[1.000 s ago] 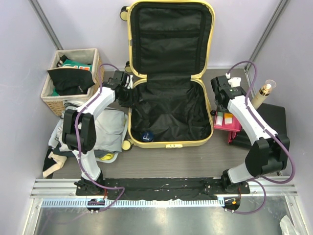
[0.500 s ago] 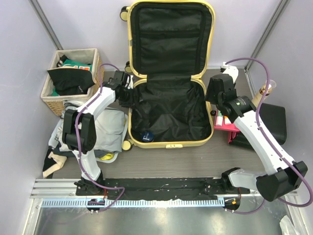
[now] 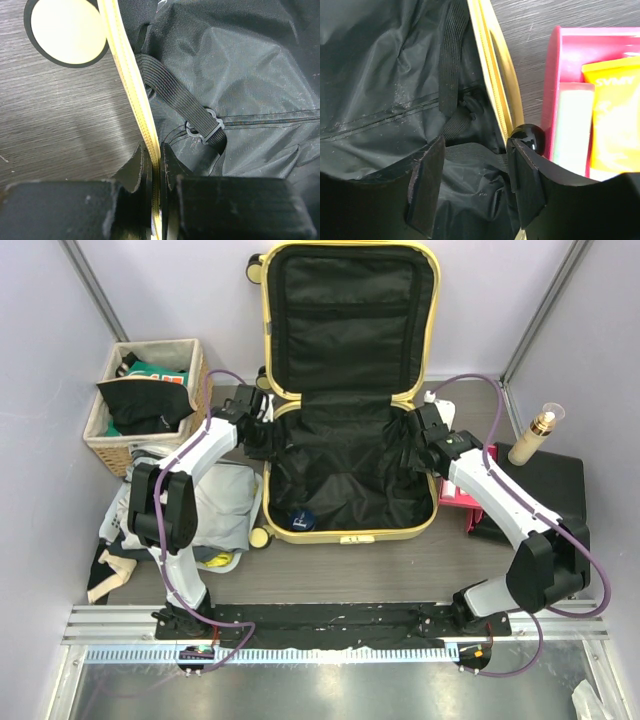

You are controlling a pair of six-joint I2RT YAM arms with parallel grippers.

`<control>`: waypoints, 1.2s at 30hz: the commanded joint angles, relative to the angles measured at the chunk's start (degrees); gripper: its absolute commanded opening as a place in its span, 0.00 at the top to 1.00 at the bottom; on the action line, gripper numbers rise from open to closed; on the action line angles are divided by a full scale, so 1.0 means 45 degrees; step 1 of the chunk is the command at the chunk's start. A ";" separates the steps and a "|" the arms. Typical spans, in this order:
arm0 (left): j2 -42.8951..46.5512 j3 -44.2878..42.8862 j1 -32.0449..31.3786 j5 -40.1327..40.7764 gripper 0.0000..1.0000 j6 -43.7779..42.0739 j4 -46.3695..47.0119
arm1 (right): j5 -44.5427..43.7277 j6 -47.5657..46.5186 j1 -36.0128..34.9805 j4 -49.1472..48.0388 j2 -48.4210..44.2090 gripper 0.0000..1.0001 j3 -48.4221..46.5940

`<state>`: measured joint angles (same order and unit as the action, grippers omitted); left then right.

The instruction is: Open, take out, and arrange the luggage

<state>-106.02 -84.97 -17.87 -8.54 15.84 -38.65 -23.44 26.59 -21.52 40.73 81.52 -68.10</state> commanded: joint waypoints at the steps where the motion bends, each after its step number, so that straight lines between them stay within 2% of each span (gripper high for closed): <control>1: 0.0669 -0.0845 -0.0678 -0.2068 1.00 -0.0628 0.0367 | -0.1743 -0.0088 0.0347 0.1045 0.0303 0.39 -0.0590; 16: 0.0649 -0.0903 -0.0658 -0.1795 1.00 -0.0648 0.0289 | -0.5179 -0.0616 0.0504 0.2627 0.0401 0.36 -0.0747; 26: 0.0688 -0.0923 -0.0678 -0.1834 1.00 -0.0687 0.0270 | -0.6001 -0.1221 0.1480 0.2746 0.0167 0.34 -0.0063; 32: 0.0708 -0.0923 -0.0697 -0.1814 1.00 -0.0687 0.0250 | -0.6081 -0.1260 0.1618 0.2765 -0.0009 0.34 -0.0082; 34: 0.0688 -0.0903 -0.0697 -0.1795 1.00 -0.0687 0.0250 | -0.5439 -0.0911 0.1618 0.2863 -0.0125 0.34 -0.0413; 36: 0.0688 -0.0903 -0.0697 -0.1717 1.00 -0.0706 0.0269 | -0.3664 -0.0637 0.1501 0.2417 -0.0417 0.35 -0.0531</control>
<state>-106.02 -85.08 -18.63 -8.54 15.90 -39.35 -47.68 21.15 -14.50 52.01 83.00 -68.60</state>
